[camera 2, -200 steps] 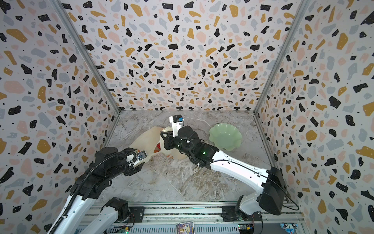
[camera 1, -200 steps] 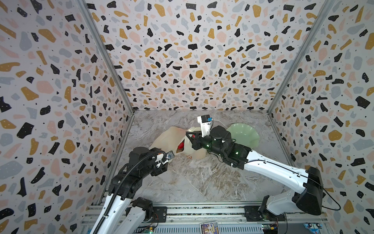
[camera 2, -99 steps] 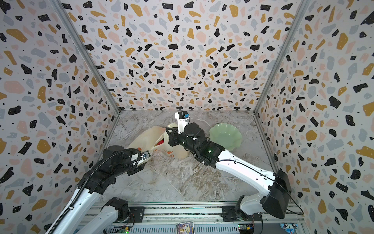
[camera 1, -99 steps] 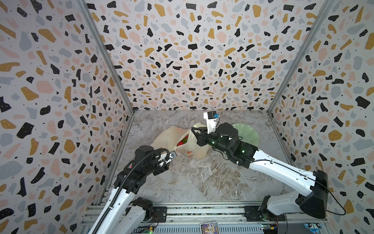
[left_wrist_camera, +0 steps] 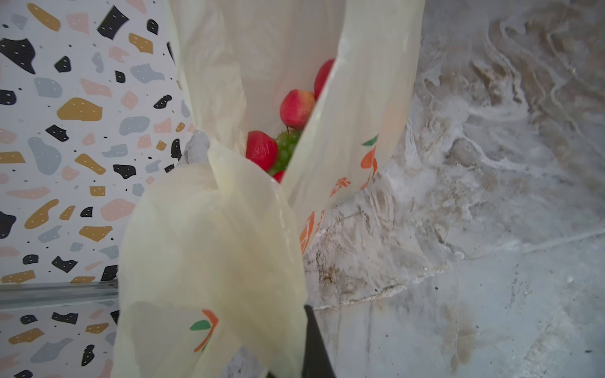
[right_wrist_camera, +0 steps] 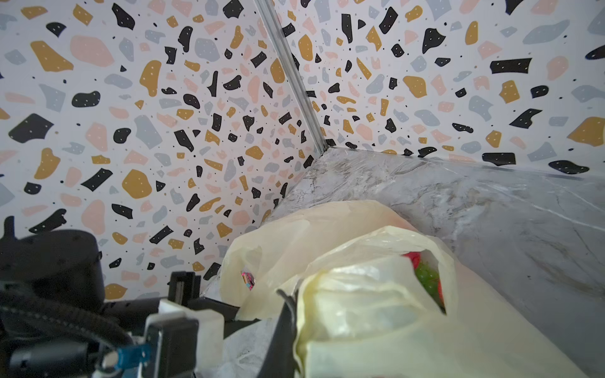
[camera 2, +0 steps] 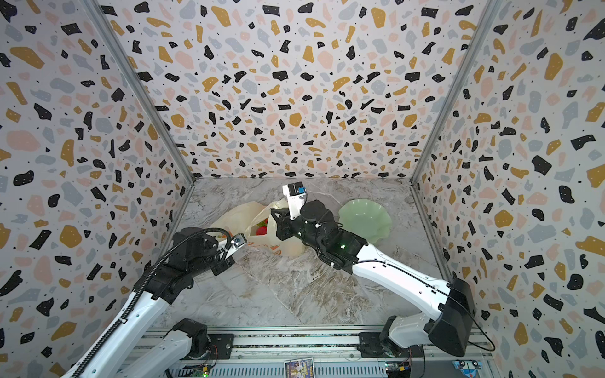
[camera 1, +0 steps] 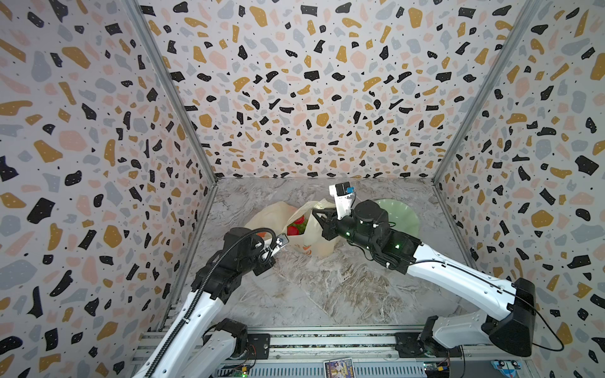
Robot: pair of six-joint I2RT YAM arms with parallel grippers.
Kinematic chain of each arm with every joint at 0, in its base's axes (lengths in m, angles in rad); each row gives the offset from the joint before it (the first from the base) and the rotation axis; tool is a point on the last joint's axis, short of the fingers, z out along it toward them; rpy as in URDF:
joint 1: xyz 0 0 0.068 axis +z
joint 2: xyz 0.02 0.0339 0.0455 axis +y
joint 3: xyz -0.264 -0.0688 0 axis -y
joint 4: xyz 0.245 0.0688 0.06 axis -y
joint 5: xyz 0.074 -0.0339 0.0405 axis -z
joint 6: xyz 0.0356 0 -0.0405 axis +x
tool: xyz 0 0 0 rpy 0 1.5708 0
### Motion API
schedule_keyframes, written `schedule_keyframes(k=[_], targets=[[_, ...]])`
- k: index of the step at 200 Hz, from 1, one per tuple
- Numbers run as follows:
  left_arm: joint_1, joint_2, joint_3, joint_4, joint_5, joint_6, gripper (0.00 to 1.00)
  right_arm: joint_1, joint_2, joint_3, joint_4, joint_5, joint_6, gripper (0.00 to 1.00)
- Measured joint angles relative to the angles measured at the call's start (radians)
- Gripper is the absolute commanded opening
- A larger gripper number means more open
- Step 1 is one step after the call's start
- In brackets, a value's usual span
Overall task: Take fruits out of the plastic bag
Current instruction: Adjust the plastic bag at the center of the board.
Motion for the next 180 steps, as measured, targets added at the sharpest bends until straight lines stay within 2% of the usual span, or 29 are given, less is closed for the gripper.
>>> schedule_keyframes(k=[33,53,68,84,113,146,180], targets=[[0.000,0.008,0.065,0.175,0.099,-0.214,0.02,-0.144,-0.033,0.039,-0.125,-0.113,-0.089,0.03],[0.000,0.061,0.124,0.287,0.163,-0.378,0.00,-0.237,-0.022,0.097,-0.211,-0.155,-0.148,0.02],[-0.001,0.120,0.174,0.362,0.190,-0.498,0.00,-0.269,-0.019,0.131,-0.258,-0.177,-0.195,0.00],[-0.003,0.192,0.241,0.419,0.170,-0.649,0.00,-0.294,-0.015,0.165,-0.294,-0.206,-0.241,0.00],[-0.004,0.323,0.392,0.472,0.046,-0.869,0.00,-0.387,0.054,0.281,-0.344,-0.280,-0.301,0.00],[-0.004,0.415,0.494,0.536,-0.065,-0.943,0.00,-0.482,0.238,0.524,-0.395,-0.329,-0.348,0.00],[-0.004,0.463,0.580,0.565,-0.106,-0.935,0.00,-0.489,0.378,0.753,-0.471,-0.362,-0.393,0.01]])
